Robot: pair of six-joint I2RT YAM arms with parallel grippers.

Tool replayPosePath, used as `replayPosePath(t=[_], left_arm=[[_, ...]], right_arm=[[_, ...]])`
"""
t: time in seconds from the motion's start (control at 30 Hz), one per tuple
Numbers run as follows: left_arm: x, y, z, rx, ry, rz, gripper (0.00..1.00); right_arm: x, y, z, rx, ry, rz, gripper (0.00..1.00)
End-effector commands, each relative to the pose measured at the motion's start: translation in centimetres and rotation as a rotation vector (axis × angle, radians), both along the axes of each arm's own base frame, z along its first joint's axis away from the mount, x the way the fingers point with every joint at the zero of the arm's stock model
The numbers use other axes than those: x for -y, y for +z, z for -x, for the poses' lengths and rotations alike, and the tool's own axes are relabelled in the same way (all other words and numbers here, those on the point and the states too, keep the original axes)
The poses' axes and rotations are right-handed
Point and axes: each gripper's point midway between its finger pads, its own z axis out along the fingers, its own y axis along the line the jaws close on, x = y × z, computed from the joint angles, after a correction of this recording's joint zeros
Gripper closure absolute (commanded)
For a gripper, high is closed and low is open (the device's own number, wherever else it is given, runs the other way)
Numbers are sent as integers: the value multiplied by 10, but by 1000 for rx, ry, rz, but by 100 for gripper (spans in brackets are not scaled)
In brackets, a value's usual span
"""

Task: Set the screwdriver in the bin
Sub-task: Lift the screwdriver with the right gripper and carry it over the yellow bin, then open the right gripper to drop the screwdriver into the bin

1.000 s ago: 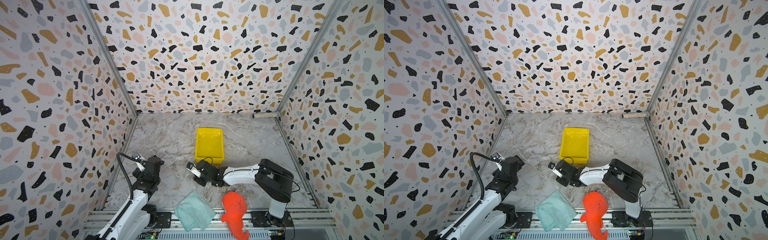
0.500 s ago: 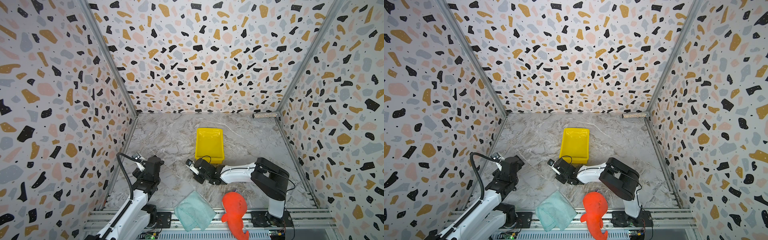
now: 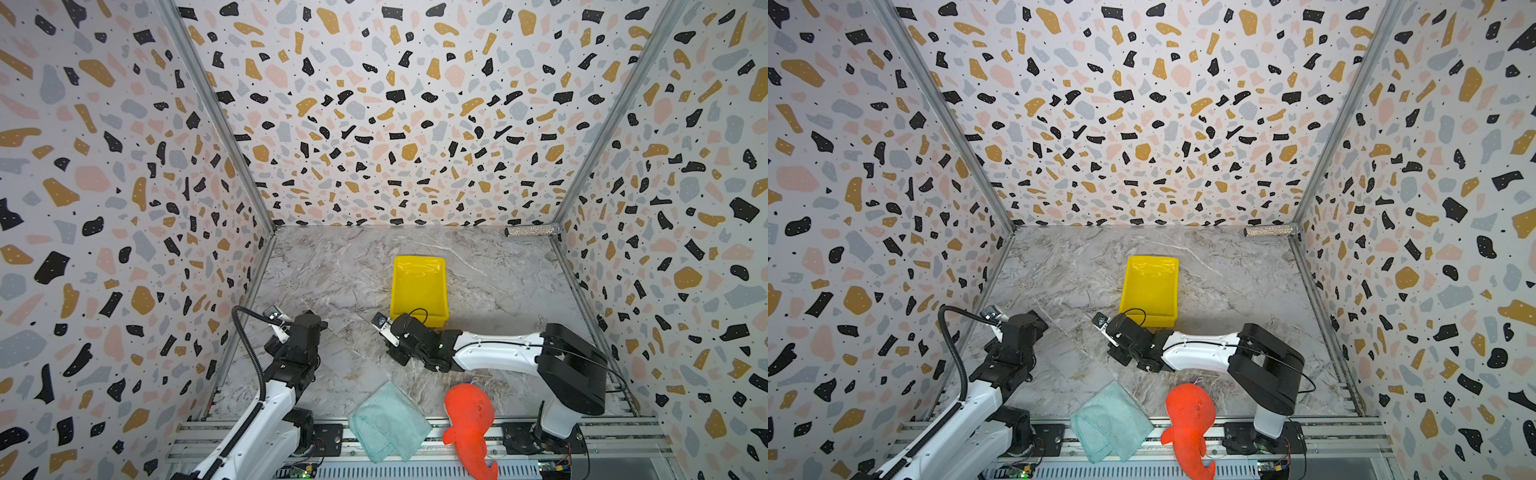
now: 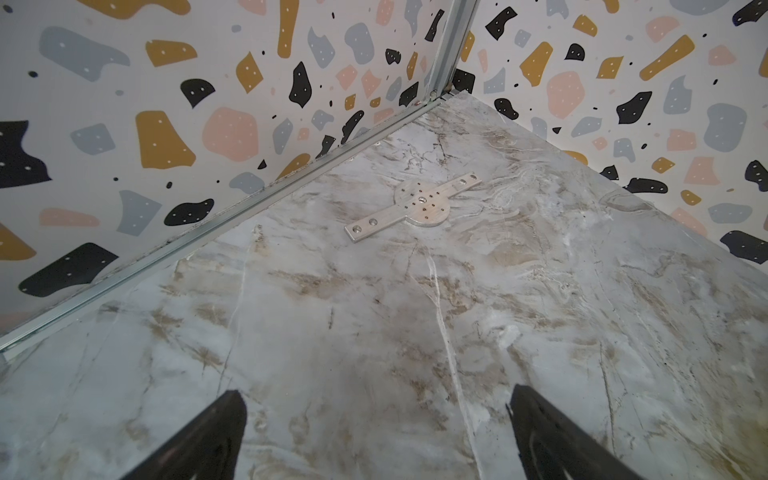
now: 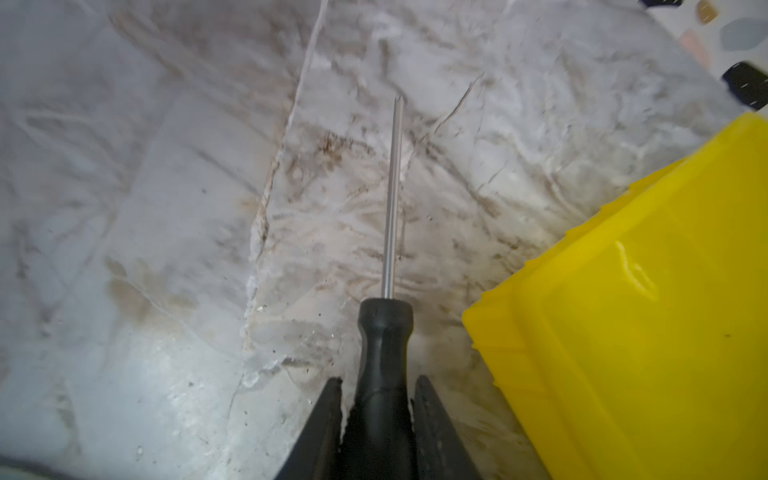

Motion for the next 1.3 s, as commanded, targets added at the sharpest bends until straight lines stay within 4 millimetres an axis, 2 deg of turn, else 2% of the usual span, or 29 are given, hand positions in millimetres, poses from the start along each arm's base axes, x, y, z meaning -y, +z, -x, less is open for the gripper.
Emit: replayPosePath(t=[0.0,0.13,0.27,0.43,0.53,0.63,0.87,0.93,0.97,1.0,1.03,1.1,1.13,1.17,1.2,1.27], left_arm=[[-7,8,2,32,47,-4,0],[-7,9,2,37,43,-1,0],[-7,7,2,30,42,-2,0],[-7,8,2,33,46,-1,0],[-7,7,2,30,43,-2,0],[-6,7,1,31,39,0,0],[-5,5,-1,18,34,-1,0],[-5,5,-1,20,34,-1,0],[-5,5,-1,19,32,0,0],[-5,5,-1,19,32,0,0],[-5,5,-1,20,32,0,0],[-4,5,-1,19,30,1,0],[-4,3,-2,17,27,1,0],[-3,2,-2,15,22,7,0],[-1,1,-4,17,12,14,0],[3,-1,-6,11,-9,22,0]], right_arm=[[12,44,-10,61,-90,-91,93],[38,70,-46,102,-256,-158,93],[65,77,-87,84,-402,-265,93],[90,43,-131,-16,-498,-256,93],[94,19,-142,-59,-488,-195,93],[97,6,-152,-103,-485,-160,93],[95,2,-164,-107,-469,-129,93],[93,9,-165,-100,-464,-135,92],[93,14,-166,-96,-464,-138,89],[93,20,-166,-89,-464,-144,78],[93,27,-166,-81,-461,-149,62],[97,44,-167,-53,-469,-156,36],[104,54,-168,-25,-491,-156,24],[112,65,-169,7,-523,-154,17],[125,78,-170,51,-568,-154,3],[155,100,-170,153,-670,-145,1]])
